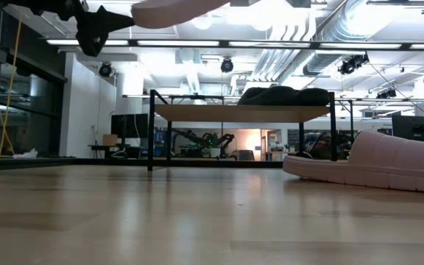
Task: Pick and place slides into the shelf
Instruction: Put the left pink slide on the shelf
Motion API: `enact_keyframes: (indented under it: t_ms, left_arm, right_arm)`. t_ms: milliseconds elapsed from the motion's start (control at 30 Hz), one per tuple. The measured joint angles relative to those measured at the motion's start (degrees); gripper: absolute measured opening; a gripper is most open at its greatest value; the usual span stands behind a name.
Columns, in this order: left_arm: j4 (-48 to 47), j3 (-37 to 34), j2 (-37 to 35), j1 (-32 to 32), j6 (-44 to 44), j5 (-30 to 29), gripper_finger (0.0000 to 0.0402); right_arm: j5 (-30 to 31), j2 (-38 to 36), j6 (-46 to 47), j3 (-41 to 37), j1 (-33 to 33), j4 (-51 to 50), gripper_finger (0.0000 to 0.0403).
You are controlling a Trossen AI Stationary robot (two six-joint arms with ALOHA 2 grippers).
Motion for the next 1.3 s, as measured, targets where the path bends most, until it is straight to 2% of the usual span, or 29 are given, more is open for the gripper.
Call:
enact_keyframes:
  t_ms: [500, 700, 933, 1300]
  left_arm:
    - [1.3, 0.0, 0.2, 0.0, -0.1, 0.2, 0.0225]
    - [4.3, -0.1, 2.9, 0.0, -0.1, 0.2, 0.0225]
    - [10.7, -0.1, 8.1, 0.0, 0.3, 3.7, 0.0225]
    - [11.1, -0.1, 7.8, 0.0, 1.3, 4.9, 0.0225]
  right_arm:
    - [-0.2, 0.0, -1.3, 0.0, 0.0, 3.7, 0.0]
    - [-0.1, 0.5, -2.2, 0.0, 0.0, 4.9, 0.0]
    - [-1.4, 1.5, -3.0, 0.0, 0.0, 6.4, 0.0]
    - [-2.9, 1.5, -1.5, 0.0, 0.0, 4.6, 0.0]
